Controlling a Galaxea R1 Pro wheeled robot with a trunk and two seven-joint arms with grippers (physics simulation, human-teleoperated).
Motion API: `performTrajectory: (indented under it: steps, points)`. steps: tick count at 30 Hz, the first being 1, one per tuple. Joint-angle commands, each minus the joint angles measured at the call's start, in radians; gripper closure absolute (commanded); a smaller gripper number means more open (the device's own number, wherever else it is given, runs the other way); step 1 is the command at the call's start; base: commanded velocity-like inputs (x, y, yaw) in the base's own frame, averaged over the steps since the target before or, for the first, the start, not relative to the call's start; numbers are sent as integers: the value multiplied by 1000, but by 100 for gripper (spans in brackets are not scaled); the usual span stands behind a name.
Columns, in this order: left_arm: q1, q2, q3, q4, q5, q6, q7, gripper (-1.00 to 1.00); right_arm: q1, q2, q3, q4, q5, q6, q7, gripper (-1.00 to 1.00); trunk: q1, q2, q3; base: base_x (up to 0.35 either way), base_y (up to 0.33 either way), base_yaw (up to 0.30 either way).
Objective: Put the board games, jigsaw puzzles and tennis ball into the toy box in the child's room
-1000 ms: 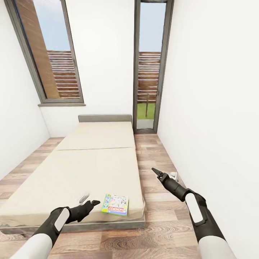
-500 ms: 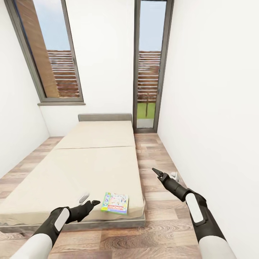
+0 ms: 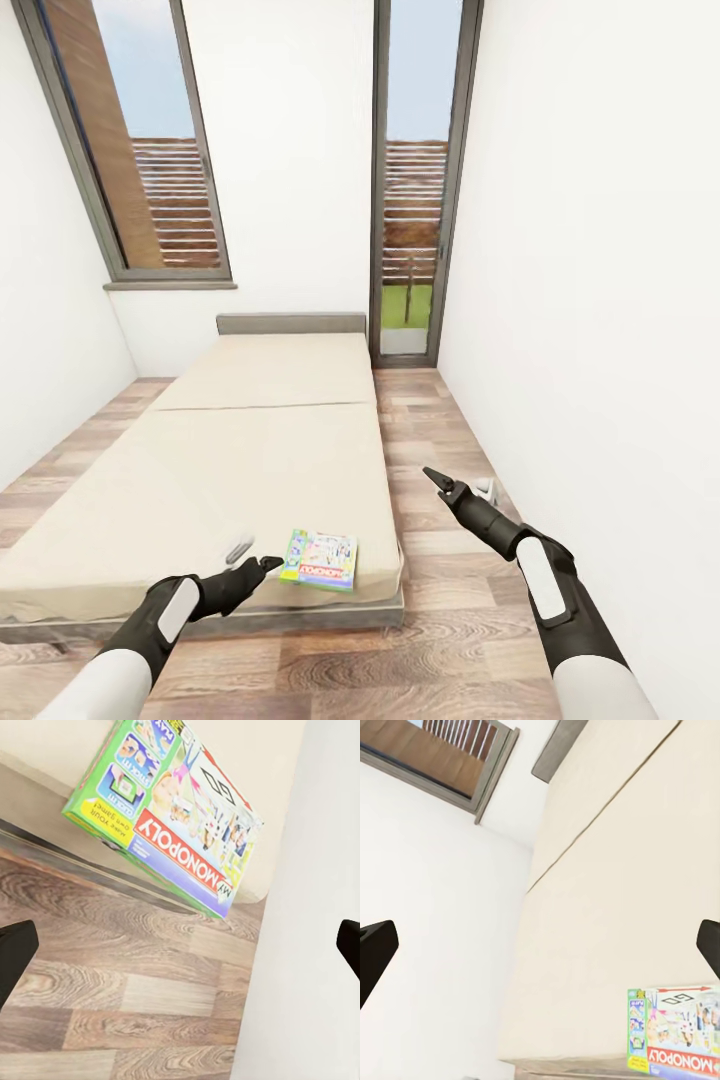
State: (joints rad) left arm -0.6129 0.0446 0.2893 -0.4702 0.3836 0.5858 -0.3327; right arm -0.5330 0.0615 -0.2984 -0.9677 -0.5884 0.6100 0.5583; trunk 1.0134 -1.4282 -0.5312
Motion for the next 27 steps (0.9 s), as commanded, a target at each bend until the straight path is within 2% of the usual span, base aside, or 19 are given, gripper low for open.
performTrajectory:
  steps: [1, 5, 14, 27]
  points:
    - [-1, -3, 5, 2, 2, -7, -1, -100, -1, 1, -4, 0, -4, 8, 2, -100, 4, -8, -4, 0, 0, 0]
    - [-1, -9, 3, 28, 1, -41, 0, -100, -1, 1, -4, 0, -3, 8, 1, -100, 19, -36, -17, 0, 0, 0]
    - [-1, -28, 0, 39, -6, -68, 0, -100, -1, 1, -4, 10, -2, 4, 0, -100, 54, -99, -45, 0, 0, 0]
    - [-2, -18, -4, 38, -4, -56, -10, -100, -1, 0, -5, 12, -3, 2, 0, -100, 104, -190, -86, 0, 0, 0]
